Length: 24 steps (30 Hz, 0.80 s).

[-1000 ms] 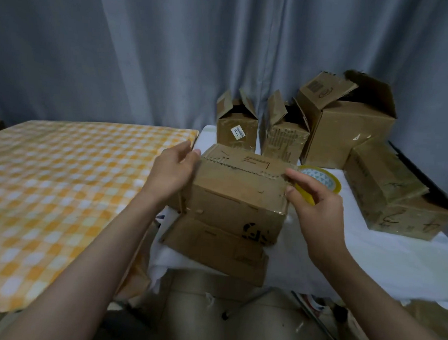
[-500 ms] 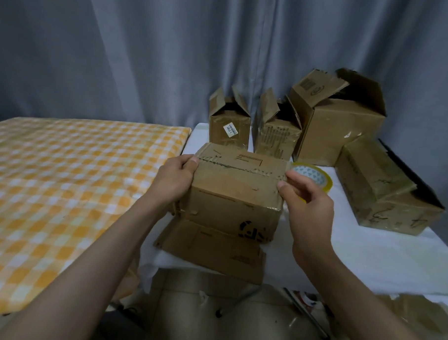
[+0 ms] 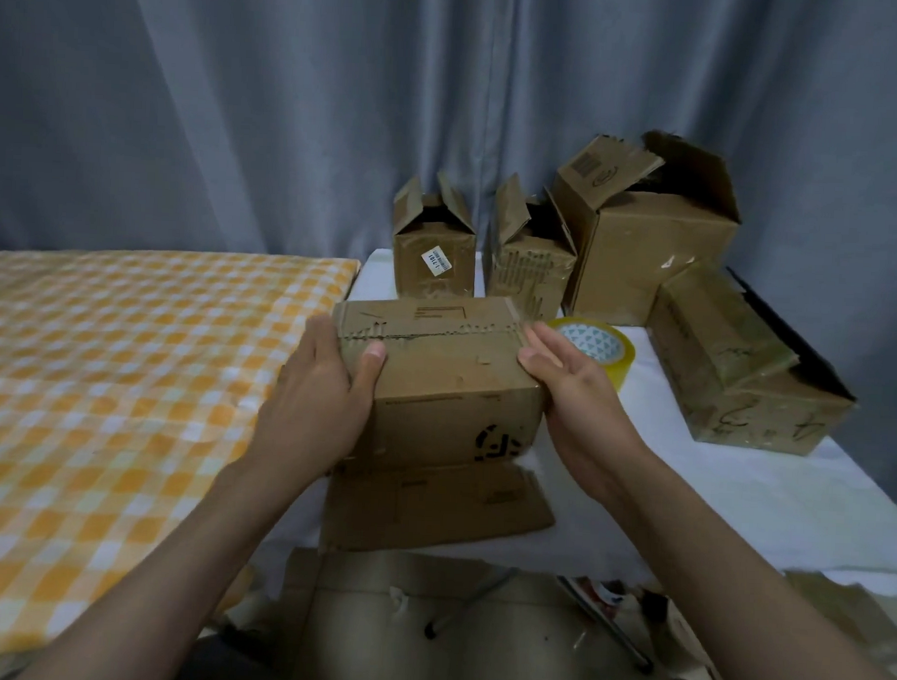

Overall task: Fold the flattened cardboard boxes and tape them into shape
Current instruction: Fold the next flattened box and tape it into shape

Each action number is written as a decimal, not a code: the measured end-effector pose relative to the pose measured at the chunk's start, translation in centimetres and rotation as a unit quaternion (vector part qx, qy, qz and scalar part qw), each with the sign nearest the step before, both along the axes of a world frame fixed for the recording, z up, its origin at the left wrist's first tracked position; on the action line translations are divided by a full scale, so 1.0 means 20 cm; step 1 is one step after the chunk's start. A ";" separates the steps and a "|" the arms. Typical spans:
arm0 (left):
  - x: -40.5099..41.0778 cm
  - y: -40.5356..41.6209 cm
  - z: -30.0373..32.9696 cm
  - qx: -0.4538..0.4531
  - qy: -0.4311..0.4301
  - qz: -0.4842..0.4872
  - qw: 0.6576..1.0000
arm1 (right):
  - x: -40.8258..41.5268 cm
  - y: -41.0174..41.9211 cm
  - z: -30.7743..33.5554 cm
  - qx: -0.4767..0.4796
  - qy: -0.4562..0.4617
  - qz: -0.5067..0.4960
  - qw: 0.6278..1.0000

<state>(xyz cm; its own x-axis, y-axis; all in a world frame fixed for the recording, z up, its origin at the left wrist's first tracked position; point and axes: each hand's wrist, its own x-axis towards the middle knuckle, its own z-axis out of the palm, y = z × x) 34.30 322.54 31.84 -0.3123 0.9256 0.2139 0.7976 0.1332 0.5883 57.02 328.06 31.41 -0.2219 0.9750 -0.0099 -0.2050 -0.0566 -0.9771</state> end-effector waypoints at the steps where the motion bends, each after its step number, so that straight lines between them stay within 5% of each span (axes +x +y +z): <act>1: 0.01 -0.01 0.00 0.006 0.033 -0.004 0.999 | 0.01 0.01 0.01 -0.020 0.021 0.005 1.000; 5: 0.00 0.00 0.02 0.014 0.113 -0.037 0.993 | 0.03 0.05 0.02 0.018 -0.104 -0.032 0.994; 10: -0.02 0.02 0.02 -0.016 0.094 -0.047 0.994 | 0.02 0.08 0.00 0.034 -0.217 -0.032 0.975; 24: 0.01 0.00 0.01 -0.018 0.097 -0.041 0.994 | 0.01 0.19 0.01 0.025 -0.150 0.015 0.988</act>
<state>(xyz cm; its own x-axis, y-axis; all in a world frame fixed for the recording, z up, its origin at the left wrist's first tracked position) 34.52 322.51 31.95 -0.1922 0.9541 0.2297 0.9042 0.0812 0.4193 57.12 331.78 31.55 -0.2448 0.9690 -0.0317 0.0963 -0.0082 -0.9953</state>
